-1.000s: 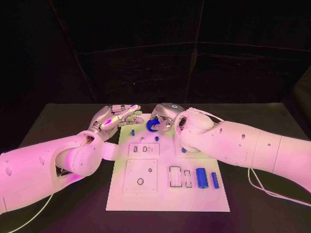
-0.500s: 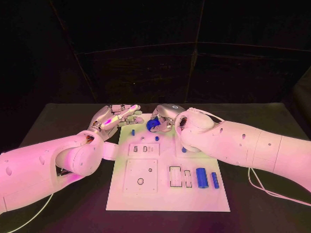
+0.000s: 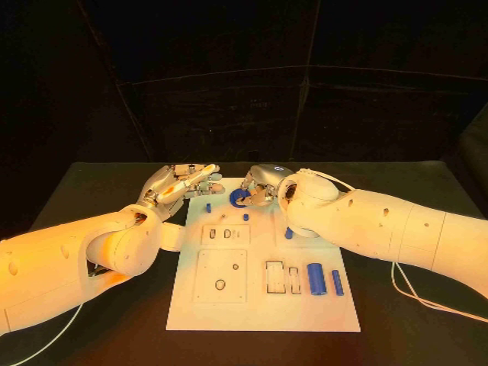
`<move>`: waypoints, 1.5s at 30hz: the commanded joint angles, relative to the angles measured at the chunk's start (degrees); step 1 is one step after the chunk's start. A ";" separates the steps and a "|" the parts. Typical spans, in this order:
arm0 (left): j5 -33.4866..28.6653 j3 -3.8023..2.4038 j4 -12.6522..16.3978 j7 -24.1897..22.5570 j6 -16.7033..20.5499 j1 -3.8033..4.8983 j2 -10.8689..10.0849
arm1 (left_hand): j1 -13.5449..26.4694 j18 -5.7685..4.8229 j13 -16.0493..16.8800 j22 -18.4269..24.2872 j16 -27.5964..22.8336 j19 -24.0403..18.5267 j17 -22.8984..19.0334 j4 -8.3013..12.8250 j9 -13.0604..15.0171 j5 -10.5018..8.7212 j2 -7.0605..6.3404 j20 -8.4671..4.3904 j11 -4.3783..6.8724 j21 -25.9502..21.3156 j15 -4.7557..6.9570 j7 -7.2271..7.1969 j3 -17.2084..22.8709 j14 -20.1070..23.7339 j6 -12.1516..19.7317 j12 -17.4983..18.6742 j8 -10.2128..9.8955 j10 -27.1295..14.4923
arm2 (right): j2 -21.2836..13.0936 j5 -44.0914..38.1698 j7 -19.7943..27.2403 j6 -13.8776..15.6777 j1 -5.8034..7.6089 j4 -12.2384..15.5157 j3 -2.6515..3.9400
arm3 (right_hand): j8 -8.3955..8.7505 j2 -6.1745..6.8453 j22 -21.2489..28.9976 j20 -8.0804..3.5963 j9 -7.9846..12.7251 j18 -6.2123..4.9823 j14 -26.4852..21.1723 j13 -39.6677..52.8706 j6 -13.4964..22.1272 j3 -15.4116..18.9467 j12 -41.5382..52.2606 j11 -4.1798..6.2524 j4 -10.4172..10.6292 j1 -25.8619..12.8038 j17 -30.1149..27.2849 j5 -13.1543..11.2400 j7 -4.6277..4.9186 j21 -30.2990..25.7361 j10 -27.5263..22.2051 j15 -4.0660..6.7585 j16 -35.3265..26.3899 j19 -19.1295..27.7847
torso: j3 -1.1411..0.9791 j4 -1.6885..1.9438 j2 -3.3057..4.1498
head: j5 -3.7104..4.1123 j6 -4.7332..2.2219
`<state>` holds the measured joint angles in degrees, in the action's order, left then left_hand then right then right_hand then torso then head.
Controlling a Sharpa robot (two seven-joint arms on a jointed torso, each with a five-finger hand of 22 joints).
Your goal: Assemble the parts on the task board
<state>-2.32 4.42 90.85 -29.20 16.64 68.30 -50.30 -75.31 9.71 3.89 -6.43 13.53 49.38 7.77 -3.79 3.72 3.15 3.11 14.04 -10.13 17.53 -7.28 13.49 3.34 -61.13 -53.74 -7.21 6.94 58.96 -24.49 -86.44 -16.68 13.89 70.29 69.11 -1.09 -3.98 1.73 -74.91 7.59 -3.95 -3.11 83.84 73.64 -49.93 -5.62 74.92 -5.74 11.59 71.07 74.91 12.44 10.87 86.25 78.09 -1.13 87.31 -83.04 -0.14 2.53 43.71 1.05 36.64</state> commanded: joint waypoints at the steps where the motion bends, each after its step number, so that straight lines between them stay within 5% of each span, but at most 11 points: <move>1: 0.26 -0.05 0.03 -0.05 -0.29 0.10 0.00 | 0.13 0.79 -0.01 0.10 -0.37 0.47 0.08 0.05 0.07 0.16 0.49 0.05 -0.19 -0.35 -0.33 0.11 -0.01 0.00 0.31 0.26 -0.07 -0.24 | -0.24 1.18 -0.84 0.50 0.10 0.28 0.04 | 0.45 0.09 -6.06 0.31 0.22 1.01 4.52 0.08 1.62 0.17 0.23 -0.06 0.32 -0.09 7.26 0.63 -0.06 0.07 -0.07 -0.40 0.24 -0.07 | -0.02 -0.02 0.00 | 0.05 -0.02; 10: 0.26 -0.05 0.04 0.03 -0.24 0.10 -0.13 | 0.07 0.80 -0.01 0.11 -0.38 0.47 0.09 0.08 0.07 0.16 0.54 0.05 -0.19 -0.36 -0.33 0.11 0.05 -0.01 0.32 0.27 -0.07 -0.24 | -1.97 1.52 1.87 6.15 0.09 2.07 0.02 | 0.63 0.41 -6.52 0.47 0.43 1.11 4.61 0.57 4.93 0.67 0.72 -0.25 -0.19 1.97 7.68 1.83 0.17 0.25 0.27 -0.59 0.38 -0.41 | -0.04 -0.12 0.00 | 0.02 -0.03; 15: 0.26 -0.05 0.07 0.02 -0.17 0.10 -0.42 | 0.02 0.80 -0.01 0.12 -0.39 0.48 0.09 0.11 0.07 0.16 0.58 0.05 -0.18 -0.37 -0.33 0.11 0.08 -0.01 0.33 0.27 -0.07 -0.25 | -4.61 6.92 11.48 14.68 0.09 4.33 0.00 | 0.51 0.08 -5.81 0.45 0.33 0.94 4.43 0.28 4.45 0.03 0.38 -0.13 -1.63 4.97 6.98 3.78 0.09 -0.07 -0.11 -0.51 0.14 0.17 | -0.06 -0.33 -0.11 | 0.08 -0.25; 18: 0.26 -0.05 0.02 -0.04 -0.19 0.10 -0.58 | 0.02 0.80 -0.01 0.12 -0.39 0.48 0.09 0.11 0.07 0.16 0.58 0.05 -0.18 -0.37 -0.33 0.11 0.08 -0.01 0.33 0.27 -0.07 -0.25 | -7.33 11.36 17.35 16.73 0.09 6.44 -0.01 | 0.17 0.11 -5.46 0.37 0.07 0.85 4.34 0.23 1.88 -0.20 0.30 0.00 -2.30 6.07 6.62 4.21 -0.06 -0.24 -0.21 -0.41 0.00 0.47 | -0.06 -0.21 -0.14 | 0.32 -0.27; 24: 0.26 -0.05 -0.94 -0.45 -0.19 0.10 -0.69 | -0.46 0.80 -0.02 0.20 -0.46 0.51 0.14 0.49 0.07 0.15 0.55 0.04 -0.15 -0.44 -0.31 0.07 0.32 -0.01 0.35 0.29 -0.04 -0.24 | -15.45 23.54 25.67 13.76 0.11 10.53 -0.03 | -0.33 2.09 -3.67 0.01 -0.15 0.45 3.95 -0.69 -0.82 -0.24 -0.68 0.44 -5.83 10.10 5.07 2.06 -0.50 -1.12 -1.04 0.00 -0.66 1.90 | -0.36 -0.70 -0.46 | -0.16 -0.24; 28: 0.26 -0.04 -1.69 -0.57 -0.26 0.09 -0.56 | -0.62 0.80 -0.02 0.22 -0.48 0.53 0.16 0.64 0.07 0.15 0.51 0.03 -0.14 -0.46 -0.30 0.04 0.39 -0.02 0.35 0.29 -0.03 -0.22 | -19.59 27.72 28.15 12.03 0.12 10.70 -0.04 | -0.45 2.54 -3.84 -0.11 -0.15 0.49 4.05 -0.70 -1.24 0.03 -0.70 0.55 -6.73 10.90 5.48 1.21 -0.62 -1.09 -1.00 0.10 -0.56 1.77 | -0.54 -1.17 -0.71 | 0.27 -0.54; 33: 0.26 -0.03 -2.48 -0.65 -0.53 0.06 -0.03 | -0.67 0.80 -0.01 0.23 -0.48 0.54 0.17 0.69 0.08 0.15 0.49 0.03 -0.13 -0.46 -0.30 0.03 0.41 -0.03 0.34 0.28 -0.02 -0.20 | -23.33 30.06 29.68 10.44 0.10 9.60 -0.07 | -0.45 2.79 -4.00 -0.17 -0.12 0.53 4.12 -0.85 -1.35 0.26 -0.84 0.60 -7.21 11.31 5.71 1.09 -0.66 -1.03 -1.08 0.15 -0.49 1.63 | -1.03 -1.71 -0.94 | 1.19 -0.89; 36: 0.26 -0.02 -2.77 -0.63 -0.66 0.03 0.30 | -0.76 0.81 -0.01 0.24 -0.49 0.55 0.18 0.76 0.08 0.15 0.49 0.03 -0.11 -0.47 -0.29 0.01 0.46 -0.04 0.31 0.27 0.01 -0.16 | -24.38 30.56 30.04 9.20 0.06 8.28 -0.08 | -0.40 2.88 -4.00 -0.19 -0.09 0.53 4.11 -0.97 -1.30 0.35 -0.97 0.60 -7.38 11.47 5.66 1.09 -0.66 -1.04 -1.18 0.16 -0.51 1.63 | -1.35 -1.82 -0.87 | 2.10 -1.27; 38: 0.26 -0.01 -2.92 -0.61 -0.72 -0.01 0.47 | -0.76 0.81 -0.01 0.24 -0.49 0.55 0.18 0.76 0.08 0.15 0.49 0.03 -0.11 -0.47 -0.29 0.01 0.46 -0.04 0.31 0.27 0.01 -0.16 | -24.65 30.72 30.16 8.43 -0.04 7.22 -0.09 | -0.36 2.91 -3.84 -0.19 -0.07 0.49 4.09 -1.09 -1.22 0.39 -1.08 0.59 -7.47 11.56 5.58 1.08 -0.65 -1.11 -1.28 0.17 -0.54 1.75 | -1.32 -1.66 -0.84 | 2.46 -1.31; 41: 0.26 0.02 -3.15 -0.59 -0.84 -0.08 0.70 | -0.76 0.81 -0.01 0.24 -0.49 0.55 0.18 0.76 0.08 0.15 0.49 0.03 -0.11 -0.47 -0.29 0.01 0.46 -0.04 0.31 0.27 0.01 -0.16 | -24.89 30.62 30.23 7.31 -0.64 5.48 -0.09 | -0.27 2.92 -3.76 -0.20 -0.03 0.47 4.09 -1.17 -1.10 0.45 -1.17 0.58 -7.58 11.66 5.56 1.08 -0.63 -1.15 -1.36 0.16 -0.56 1.81 | -1.56 -1.64 -0.85 | 2.92 -1.23; 45: 0.26 0.04 -3.44 -0.63 -1.12 -0.23 0.94 | -0.77 0.81 0.00 0.24 -0.49 0.55 0.18 0.78 0.08 0.15 0.49 0.02 -0.10 -0.47 -0.29 0.00 0.47 -0.04 0.30 0.26 0.01 -0.15 | -24.82 30.21 30.13 5.82 -1.52 3.36 -0.09 | -0.21 2.92 -3.62 -0.20 -0.01 0.44 4.08 -1.21 -0.99 0.49 -1.22 0.56 -7.67 11.75 5.55 1.07 -0.61 -1.22 -1.40 0.16 -0.57 1.92 | -1.49 -1.57 -0.77 | 3.00 -1.11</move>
<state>-2.30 4.50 87.46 -29.07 16.52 68.06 -49.47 -75.59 9.71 3.89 -6.28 13.27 49.38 7.85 -3.31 3.72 3.15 3.39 14.04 -10.13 17.31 -7.28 13.49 3.82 -61.13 -53.74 -7.21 6.94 58.96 -49.39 -57.18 12.03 22.69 68.76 72.91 -1.21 -4.22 4.81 -74.90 7.38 -4.05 -3.10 84.05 72.46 -50.87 -5.00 74.03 -5.11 4.27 82.34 74.94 13.86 10.15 85.18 77.06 -1.33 86.86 -81.39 -1.52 0.88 42.87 4.04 35.45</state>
